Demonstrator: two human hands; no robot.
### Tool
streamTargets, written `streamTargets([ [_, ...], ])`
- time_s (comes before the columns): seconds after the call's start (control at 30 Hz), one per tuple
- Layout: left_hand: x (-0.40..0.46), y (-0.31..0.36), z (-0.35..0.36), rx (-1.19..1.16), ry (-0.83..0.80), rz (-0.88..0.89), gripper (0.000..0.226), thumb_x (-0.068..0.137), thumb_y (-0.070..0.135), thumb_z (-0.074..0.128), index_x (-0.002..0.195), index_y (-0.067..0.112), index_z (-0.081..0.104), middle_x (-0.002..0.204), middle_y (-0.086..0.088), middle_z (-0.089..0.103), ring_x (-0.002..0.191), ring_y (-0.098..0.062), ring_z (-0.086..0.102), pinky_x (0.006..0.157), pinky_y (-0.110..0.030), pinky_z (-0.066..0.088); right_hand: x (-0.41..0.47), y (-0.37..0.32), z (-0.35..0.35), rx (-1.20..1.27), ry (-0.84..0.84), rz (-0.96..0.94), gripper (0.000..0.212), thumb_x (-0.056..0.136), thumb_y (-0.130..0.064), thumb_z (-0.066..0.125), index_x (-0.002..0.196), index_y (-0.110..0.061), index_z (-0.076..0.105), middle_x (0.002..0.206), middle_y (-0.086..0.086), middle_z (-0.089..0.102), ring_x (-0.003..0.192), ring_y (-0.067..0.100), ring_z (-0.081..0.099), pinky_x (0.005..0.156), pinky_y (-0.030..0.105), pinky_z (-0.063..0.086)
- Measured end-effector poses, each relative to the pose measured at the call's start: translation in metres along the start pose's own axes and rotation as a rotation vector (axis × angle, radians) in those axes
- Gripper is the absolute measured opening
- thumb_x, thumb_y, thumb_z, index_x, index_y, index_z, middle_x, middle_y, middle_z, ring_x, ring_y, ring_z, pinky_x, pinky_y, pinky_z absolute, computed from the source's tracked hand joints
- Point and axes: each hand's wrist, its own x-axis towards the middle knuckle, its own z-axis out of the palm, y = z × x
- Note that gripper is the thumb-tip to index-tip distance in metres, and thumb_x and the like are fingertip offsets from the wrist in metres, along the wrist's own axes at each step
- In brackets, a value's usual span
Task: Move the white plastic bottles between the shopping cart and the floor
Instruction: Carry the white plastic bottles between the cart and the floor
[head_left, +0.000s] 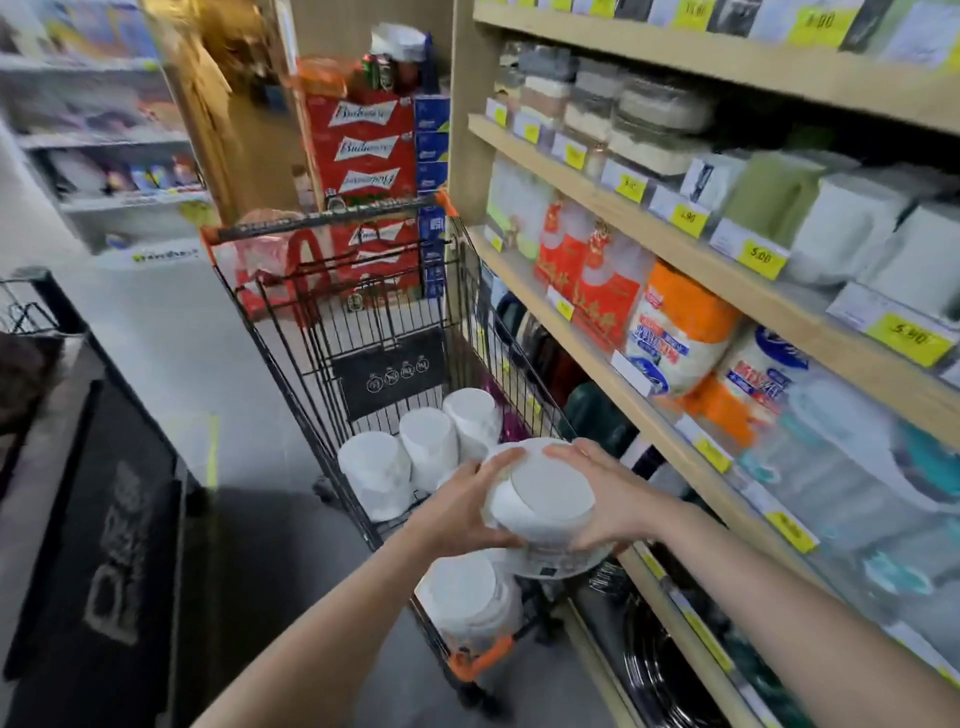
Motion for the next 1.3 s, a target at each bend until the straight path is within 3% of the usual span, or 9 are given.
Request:
streamTargets([
  [0.23,0.036,-0.037,0.024,-0.097,-0.054,-0.051,0.099,0.068,0.052,0.077,0.138,0.059,0.007,0.115,-0.002,0.039,0.102,-0.022,0.049,0.096,-0.038,0.044,0.049,0.033,0.005,-0.120,-0.137,0.013,0.112,0.055,-0.039,0.083,0.136,-0.054,0.007,0.152,-0.018,-0.005,0.142,0.019,0.020,0.109,0.041,0.035],
  [0.37,0.051,-0.047,0.057,-0.145,-0.051,-0.108,0.099,0.071,0.047,0.076,0.133,0.065,0.001,0.110,-0.001,0.039,0.093,-0.020,0.050,0.090,-0.029,0.043,0.074,0.067,0.019,-0.144,-0.227,-0.011,0.112,0.053,-0.042,0.081,0.129,-0.061,0.002,0.150,-0.022,-0.004,0.139,0.019,0.025,0.106,0.042,0.039],
  [0.6,0.069,-0.077,0.127,-0.194,-0.102,-0.237,0.098,0.074,0.039,0.077,0.138,0.056,0.004,0.114,-0.002,0.039,0.094,-0.023,0.052,0.090,-0.030,0.043,0.104,0.123,0.065,-0.221,-0.361,-0.033,0.110,0.057,-0.034,0.079,0.136,-0.052,0.005,0.152,-0.011,-0.008,0.141,0.023,0.017,0.097,0.039,0.043],
  [0.67,0.072,-0.083,0.142,-0.156,-0.122,-0.266,0.097,0.076,0.035,0.075,0.140,0.053,0.004,0.117,-0.002,0.039,0.096,-0.023,0.052,0.088,-0.029,0.043,0.110,0.135,0.077,-0.237,-0.386,-0.033,0.109,0.057,-0.033,0.078,0.137,-0.049,0.006,0.152,-0.007,-0.006,0.138,0.024,0.024,0.090,0.035,0.044],
  [0.8,0.080,-0.096,0.153,-0.037,-0.102,-0.246,0.096,0.079,0.039,0.068,0.141,0.055,-0.003,0.128,-0.002,0.042,0.111,-0.026,0.050,0.093,-0.035,0.041,0.127,0.148,0.082,-0.190,-0.416,-0.064,0.111,0.054,-0.036,0.078,0.139,-0.046,0.008,0.150,-0.009,-0.002,0.140,0.022,0.017,0.103,0.038,0.040],
  [0.9,0.070,-0.102,0.153,0.134,-0.173,-0.297,0.109,0.076,0.049,0.069,0.144,0.043,-0.015,0.150,0.000,0.030,0.138,-0.022,0.028,0.114,-0.042,0.019,0.127,0.149,0.081,-0.213,-0.426,-0.084,0.109,0.056,-0.033,0.077,0.141,-0.043,0.010,0.149,-0.009,-0.001,0.141,0.021,0.012,0.109,0.039,0.034],
  [1.03,0.043,-0.114,0.159,0.362,-0.342,-0.472,0.115,0.067,0.063,0.068,0.150,0.026,-0.003,0.156,0.004,0.018,0.144,-0.020,0.010,0.114,-0.061,0.005,0.127,0.145,0.079,-0.226,-0.438,-0.101,0.112,0.057,-0.039,0.081,0.143,-0.040,0.009,0.148,-0.010,-0.001,0.141,0.021,0.012,0.111,0.041,0.031],
  [1.17,0.039,-0.117,0.159,0.440,-0.395,-0.515,0.115,0.053,0.063,0.069,0.144,0.031,0.006,0.148,-0.003,0.014,0.139,-0.030,0.008,0.099,-0.079,0.009,0.137,0.137,0.083,-0.210,-0.459,-0.056,0.114,0.053,-0.052,0.080,0.141,-0.037,0.008,0.147,-0.010,-0.001,0.141,0.022,0.004,0.114,0.047,0.024],
  [1.3,0.038,-0.115,0.152,0.483,-0.457,-0.499,0.118,0.052,0.055,0.075,0.143,0.029,0.006,0.144,-0.009,0.020,0.131,-0.033,0.018,0.097,-0.073,0.026,0.141,0.129,0.096,-0.273,-0.419,-0.071,0.110,0.055,-0.055,0.076,0.140,-0.036,0.008,0.145,0.000,0.011,0.138,0.028,0.011,0.112,0.048,0.025],
])
